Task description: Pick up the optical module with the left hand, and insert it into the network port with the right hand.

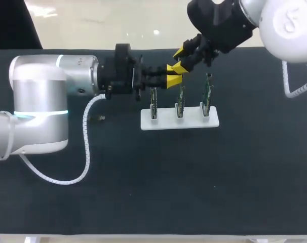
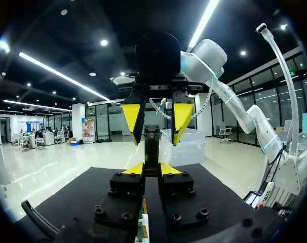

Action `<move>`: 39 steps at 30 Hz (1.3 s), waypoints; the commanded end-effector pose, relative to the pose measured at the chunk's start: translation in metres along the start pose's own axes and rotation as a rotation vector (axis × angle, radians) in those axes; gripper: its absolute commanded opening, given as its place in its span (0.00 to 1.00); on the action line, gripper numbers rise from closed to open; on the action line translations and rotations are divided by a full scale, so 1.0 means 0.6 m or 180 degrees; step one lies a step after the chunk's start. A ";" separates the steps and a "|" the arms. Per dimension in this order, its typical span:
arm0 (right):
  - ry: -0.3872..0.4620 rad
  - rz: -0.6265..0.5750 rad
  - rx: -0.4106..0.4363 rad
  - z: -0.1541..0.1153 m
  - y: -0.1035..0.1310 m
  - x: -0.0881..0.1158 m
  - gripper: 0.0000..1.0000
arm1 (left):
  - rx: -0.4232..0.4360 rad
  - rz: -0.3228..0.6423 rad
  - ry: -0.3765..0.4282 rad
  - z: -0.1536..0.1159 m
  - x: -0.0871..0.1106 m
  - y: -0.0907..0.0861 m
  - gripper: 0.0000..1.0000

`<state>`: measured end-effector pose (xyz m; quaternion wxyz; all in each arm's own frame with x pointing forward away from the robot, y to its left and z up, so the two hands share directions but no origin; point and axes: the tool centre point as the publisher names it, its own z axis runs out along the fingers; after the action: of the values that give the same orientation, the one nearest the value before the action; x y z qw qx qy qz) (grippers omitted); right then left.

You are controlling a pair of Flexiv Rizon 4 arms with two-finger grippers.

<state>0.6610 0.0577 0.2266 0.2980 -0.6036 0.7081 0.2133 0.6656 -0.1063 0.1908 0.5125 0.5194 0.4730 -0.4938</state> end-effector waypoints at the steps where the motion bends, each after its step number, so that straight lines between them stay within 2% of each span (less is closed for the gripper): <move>1: 0.0012 0.0002 0.0008 -0.005 0.004 0.002 0.38 | 0.0000 0.0002 -0.0003 0.001 0.001 0.001 0.00; 10: 0.0005 -0.0041 -0.0032 -0.009 0.000 0.002 0.36 | 0.0000 0.0002 -0.0003 0.001 0.001 0.001 0.00; 12: 0.0002 -0.0051 -0.0032 -0.008 -0.003 0.003 0.29 | 0.0000 0.0002 -0.0003 0.001 0.001 0.001 0.00; 14: -0.0005 -0.0061 -0.0030 -0.006 -0.005 0.003 0.28 | 0.0000 0.0002 -0.0003 0.001 0.001 0.001 0.00; 15: -0.0008 -0.0066 -0.0028 -0.005 -0.006 0.004 0.23 | 0.0000 0.0002 -0.0003 0.001 0.001 0.001 0.00; 22: -0.0020 -0.0068 -0.0030 -0.002 -0.007 0.002 0.25 | 0.0000 0.0002 -0.0003 0.001 0.001 0.001 0.00; 25: -0.0021 -0.0070 -0.0033 -0.002 -0.007 0.002 0.17 | 0.0000 0.0002 -0.0003 0.001 0.001 0.001 0.00; 27: -0.0018 -0.0070 -0.0033 -0.001 -0.007 0.001 0.17 | 0.0000 0.0002 -0.0003 0.001 0.001 0.001 0.00; 30: -0.0021 -0.0062 -0.0030 -0.001 -0.006 0.001 0.00 | 0.0000 0.0002 -0.0003 0.001 0.001 0.001 0.00; 34: -0.0025 -0.0058 -0.0034 -0.001 -0.005 0.001 0.00 | 0.0000 0.0002 -0.0003 0.001 0.001 0.001 0.00; 35: -0.0024 -0.0057 -0.0033 -0.001 -0.005 0.001 0.00 | 0.0000 0.0002 -0.0003 0.001 0.001 0.001 0.18; 36: -0.0027 -0.0054 -0.0032 -0.001 -0.005 0.001 0.00 | 0.0000 0.0002 -0.0003 0.001 0.001 0.001 1.00; 39: -0.0031 -0.0042 -0.0031 -0.001 -0.004 0.002 0.00 | 0.0000 0.0002 -0.0003 0.001 0.001 0.001 1.00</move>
<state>0.6632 0.0559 0.2267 0.2995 -0.6092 0.7013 0.2177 0.6656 -0.1062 0.1907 0.5125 0.5194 0.4729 -0.4939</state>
